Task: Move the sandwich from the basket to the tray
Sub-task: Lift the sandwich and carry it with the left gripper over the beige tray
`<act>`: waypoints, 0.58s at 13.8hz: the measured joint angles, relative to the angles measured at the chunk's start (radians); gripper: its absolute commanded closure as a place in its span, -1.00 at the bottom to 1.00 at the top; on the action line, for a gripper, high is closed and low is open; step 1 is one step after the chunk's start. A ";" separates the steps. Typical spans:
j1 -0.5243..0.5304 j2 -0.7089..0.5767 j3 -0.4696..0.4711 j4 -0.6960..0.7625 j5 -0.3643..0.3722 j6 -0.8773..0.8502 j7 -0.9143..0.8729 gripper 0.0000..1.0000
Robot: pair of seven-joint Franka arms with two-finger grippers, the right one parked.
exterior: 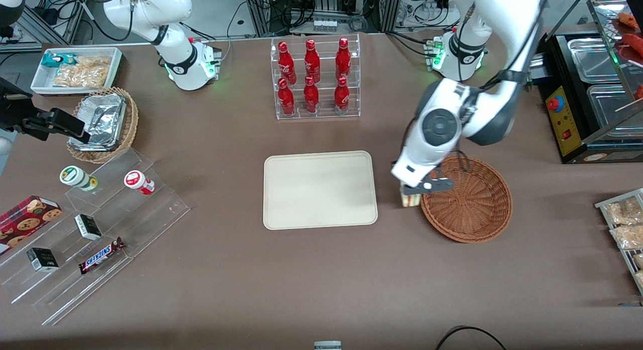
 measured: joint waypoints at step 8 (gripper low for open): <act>-0.195 0.226 -0.005 0.263 -0.016 0.001 -0.230 0.88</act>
